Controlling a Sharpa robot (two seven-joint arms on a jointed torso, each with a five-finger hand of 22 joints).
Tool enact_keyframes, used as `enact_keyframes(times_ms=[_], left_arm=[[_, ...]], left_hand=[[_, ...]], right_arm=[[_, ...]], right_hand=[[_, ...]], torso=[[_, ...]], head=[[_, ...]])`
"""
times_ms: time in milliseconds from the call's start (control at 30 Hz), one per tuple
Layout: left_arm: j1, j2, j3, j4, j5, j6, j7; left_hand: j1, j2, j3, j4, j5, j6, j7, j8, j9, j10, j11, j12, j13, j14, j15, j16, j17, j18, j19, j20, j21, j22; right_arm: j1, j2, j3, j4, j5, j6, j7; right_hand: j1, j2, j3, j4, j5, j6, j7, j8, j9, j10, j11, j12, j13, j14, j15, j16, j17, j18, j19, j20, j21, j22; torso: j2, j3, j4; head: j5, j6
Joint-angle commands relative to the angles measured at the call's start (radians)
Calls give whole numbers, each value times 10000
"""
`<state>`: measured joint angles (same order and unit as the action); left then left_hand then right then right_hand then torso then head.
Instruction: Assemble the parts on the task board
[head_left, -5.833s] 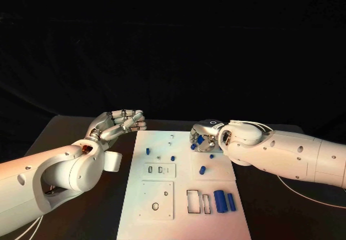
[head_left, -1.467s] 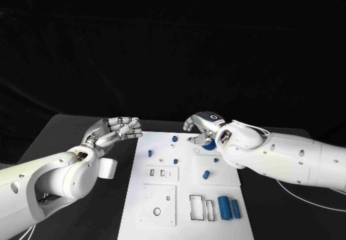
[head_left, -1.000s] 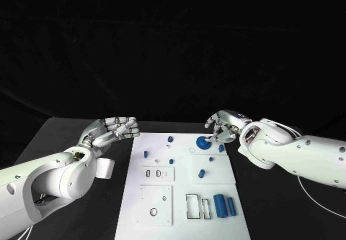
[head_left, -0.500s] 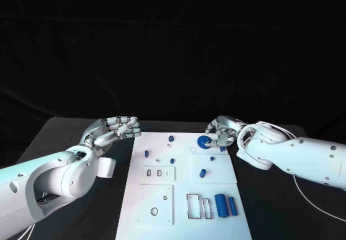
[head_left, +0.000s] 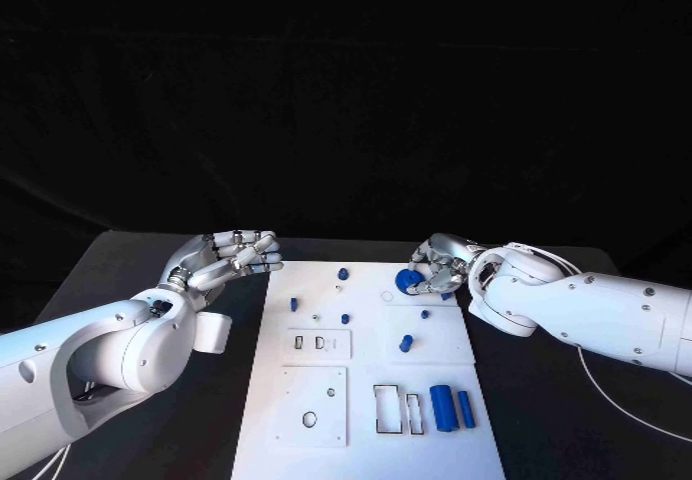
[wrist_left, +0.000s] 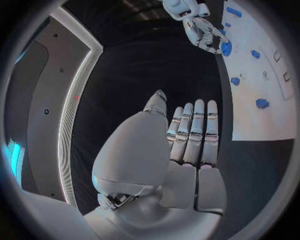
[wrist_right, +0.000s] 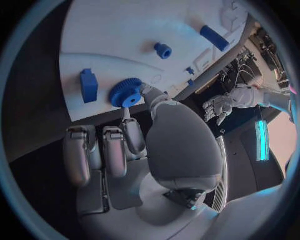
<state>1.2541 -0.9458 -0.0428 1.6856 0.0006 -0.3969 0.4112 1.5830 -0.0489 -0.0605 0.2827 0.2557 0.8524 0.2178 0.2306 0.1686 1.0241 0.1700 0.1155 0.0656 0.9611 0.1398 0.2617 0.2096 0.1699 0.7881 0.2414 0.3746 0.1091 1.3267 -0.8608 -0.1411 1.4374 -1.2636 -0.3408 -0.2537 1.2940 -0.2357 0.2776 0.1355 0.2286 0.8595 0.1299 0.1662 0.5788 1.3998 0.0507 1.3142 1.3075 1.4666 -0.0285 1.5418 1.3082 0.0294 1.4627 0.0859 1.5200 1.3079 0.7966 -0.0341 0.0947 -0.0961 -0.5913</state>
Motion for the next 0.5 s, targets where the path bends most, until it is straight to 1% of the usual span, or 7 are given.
enact_keyframes(times_ms=[33,167,300,467,500], left_arm=[[9,1,8,36,-37,195,45],[9,-4,8,34,-37,197,42],[9,-5,8,33,-37,201,40],[10,-6,8,32,-37,206,35],[10,-7,8,31,-37,207,34]], left_hand=[[-88,-18,-63,-20,-63,-63,-27,40,10,26,66,-34,15,-57,5,-49,10,109,-4,67,-33,-9],[-88,-18,-63,-20,-63,-63,-27,40,10,26,66,-34,15,-57,5,-49,10,109,-4,67,-33,-9],[-88,-11,-70,-23,-81,-72,-24,45,18,26,70,-53,17,-66,9,-58,20,110,-5,71,-43,-19],[-88,-11,-70,-23,-81,-72,-24,45,18,26,70,-53,17,-66,9,-58,20,110,-5,71,-43,-19],[-88,-11,-70,-23,-81,-72,-24,45,18,26,70,-53,17,-66,9,-58,20,110,-5,71,-43,-19]], right_arm=[[-18,38,-3,-68,16,232,-80],[-24,58,-3,-123,36,234,-91],[-26,74,-3,-170,53,259,-101],[-28,91,-3,-240,62,271,-116],[-29,93,-3,-254,62,268,-116]], right_hand=[[154,15,30,93,85,-17,25,46,19,81,-14,69,67,885,97,56,1878,-106,602,48,69,1968],[177,40,96,127,153,5,26,52,34,98,-13,130,125,889,99,64,1899,-111,613,52,81,1988],[190,75,188,167,207,48,24,66,51,155,-15,244,236,895,100,75,1931,-121,638,54,105,2026],[263,144,522,216,280,209,9,107,83,258,-31,450,435,904,90,94,1980,-140,686,49,152,2102],[306,167,689,214,287,276,3,116,86,306,-37,533,517,907,85,100,1998,-146,703,44,168,2127]], torso=[[-10,-2,-1],[-11,4,0],[-11,1,-3],[-9,5,0],[-9,5,0]], head=[[10,-14],[11,-25],[10,-27],[19,-46],[18,-47]])
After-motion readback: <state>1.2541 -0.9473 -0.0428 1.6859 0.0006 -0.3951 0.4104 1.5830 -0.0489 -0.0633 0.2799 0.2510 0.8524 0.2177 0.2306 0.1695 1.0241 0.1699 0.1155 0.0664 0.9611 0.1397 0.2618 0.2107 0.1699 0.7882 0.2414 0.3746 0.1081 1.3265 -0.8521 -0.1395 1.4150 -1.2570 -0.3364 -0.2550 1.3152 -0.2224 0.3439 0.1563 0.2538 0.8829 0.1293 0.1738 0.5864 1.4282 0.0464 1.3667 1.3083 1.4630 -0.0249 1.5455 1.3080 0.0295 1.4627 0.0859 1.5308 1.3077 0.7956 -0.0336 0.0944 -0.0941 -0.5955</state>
